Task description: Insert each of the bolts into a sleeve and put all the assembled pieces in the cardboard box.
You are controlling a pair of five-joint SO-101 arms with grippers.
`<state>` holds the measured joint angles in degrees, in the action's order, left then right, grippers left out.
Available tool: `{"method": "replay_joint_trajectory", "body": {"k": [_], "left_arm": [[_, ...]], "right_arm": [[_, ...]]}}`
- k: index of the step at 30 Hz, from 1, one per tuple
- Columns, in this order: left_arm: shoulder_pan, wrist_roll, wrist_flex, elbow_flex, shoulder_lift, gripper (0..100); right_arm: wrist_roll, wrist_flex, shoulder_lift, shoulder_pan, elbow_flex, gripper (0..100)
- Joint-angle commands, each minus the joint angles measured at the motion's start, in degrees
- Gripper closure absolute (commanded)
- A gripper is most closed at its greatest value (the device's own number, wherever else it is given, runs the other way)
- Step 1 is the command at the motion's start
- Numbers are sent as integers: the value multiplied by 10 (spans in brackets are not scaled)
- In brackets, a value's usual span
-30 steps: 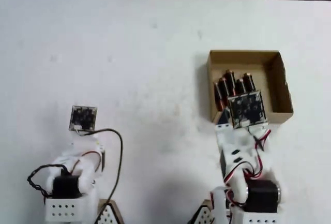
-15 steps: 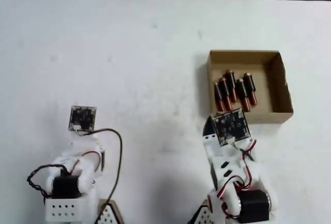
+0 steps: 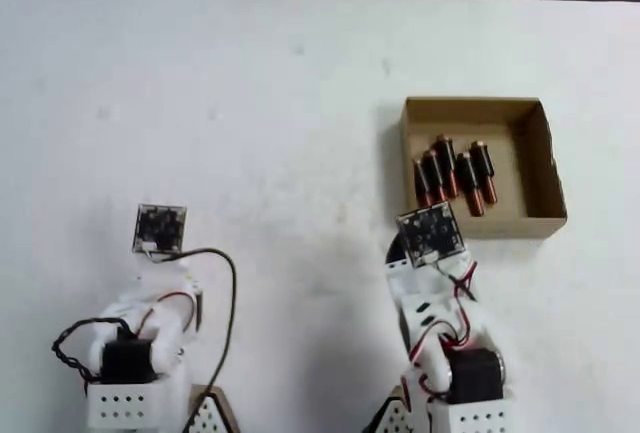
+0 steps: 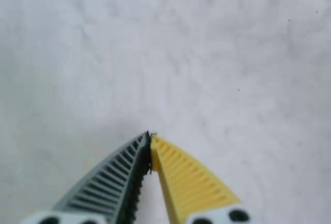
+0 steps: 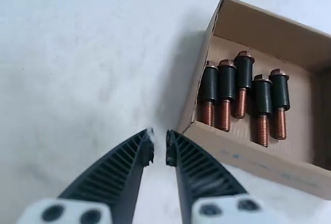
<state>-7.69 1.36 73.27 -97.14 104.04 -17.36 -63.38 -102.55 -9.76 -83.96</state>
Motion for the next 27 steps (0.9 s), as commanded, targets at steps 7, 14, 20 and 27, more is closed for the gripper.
{"method": "replay_joint_trajectory", "body": {"k": [7, 14, 20, 27], "left_arm": [[-3, 4, 2, 2, 6, 976], [-3, 4, 2, 2, 6, 976], [-3, 4, 2, 2, 6, 976], [-3, 4, 2, 2, 6, 976]], "right_arm": [[5, 27, -3, 82, -68, 964], [5, 27, -3, 94, -129, 964], [68, -3, -3, 94, -129, 964], [86, -65, -2, 95, -129, 964]]}}
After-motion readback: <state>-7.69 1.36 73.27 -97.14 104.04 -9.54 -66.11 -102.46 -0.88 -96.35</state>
